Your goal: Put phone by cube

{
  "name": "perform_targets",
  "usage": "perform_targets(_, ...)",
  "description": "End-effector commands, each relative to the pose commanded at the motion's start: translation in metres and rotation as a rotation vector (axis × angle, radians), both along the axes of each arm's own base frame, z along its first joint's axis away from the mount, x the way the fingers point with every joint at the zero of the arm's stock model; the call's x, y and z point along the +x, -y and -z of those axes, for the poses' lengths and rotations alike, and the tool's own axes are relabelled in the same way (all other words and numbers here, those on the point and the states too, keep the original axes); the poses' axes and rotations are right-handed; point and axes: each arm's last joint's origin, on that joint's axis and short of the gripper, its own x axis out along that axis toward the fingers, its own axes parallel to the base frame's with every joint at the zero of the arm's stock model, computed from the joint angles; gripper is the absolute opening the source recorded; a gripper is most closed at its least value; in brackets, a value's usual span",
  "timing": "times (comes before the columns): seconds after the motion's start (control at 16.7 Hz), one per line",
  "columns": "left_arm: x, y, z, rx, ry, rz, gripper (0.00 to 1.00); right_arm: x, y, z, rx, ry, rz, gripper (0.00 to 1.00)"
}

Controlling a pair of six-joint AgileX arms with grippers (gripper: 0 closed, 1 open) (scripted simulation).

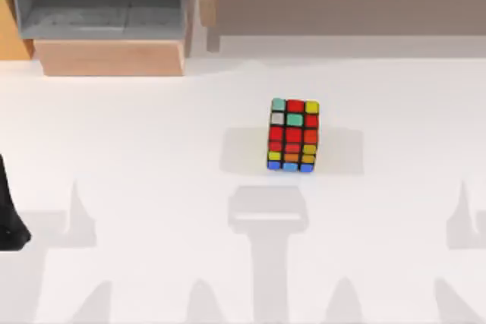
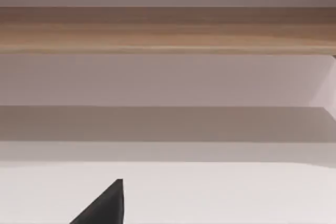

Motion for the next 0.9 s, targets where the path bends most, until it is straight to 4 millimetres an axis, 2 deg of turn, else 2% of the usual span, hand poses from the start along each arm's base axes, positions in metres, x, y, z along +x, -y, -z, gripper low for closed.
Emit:
perform_targets(0.24, 0.000, -0.001, -0.005, -0.003, -0.023, -0.014, 1.00, 0.000, 0.000, 0.000, 0.000, 0.000, 0.000, 1.00)
perform_targets(0.54, 0.012, -0.013, -0.037, -0.033, -0.230, -0.109, 1.00, 0.000, 0.000, 0.000, 0.000, 0.000, 0.000, 1.00)
perform_targets(0.72, 0.036, -0.028, -0.054, -0.082, -0.466, -0.193, 1.00, 0.000, 0.000, 0.000, 0.000, 0.000, 0.000, 1.00)
perform_targets(0.9, 0.073, -0.052, -0.057, -0.162, -0.753, -0.284, 1.00, 0.000, 0.000, 0.000, 0.000, 0.000, 0.000, 1.00)
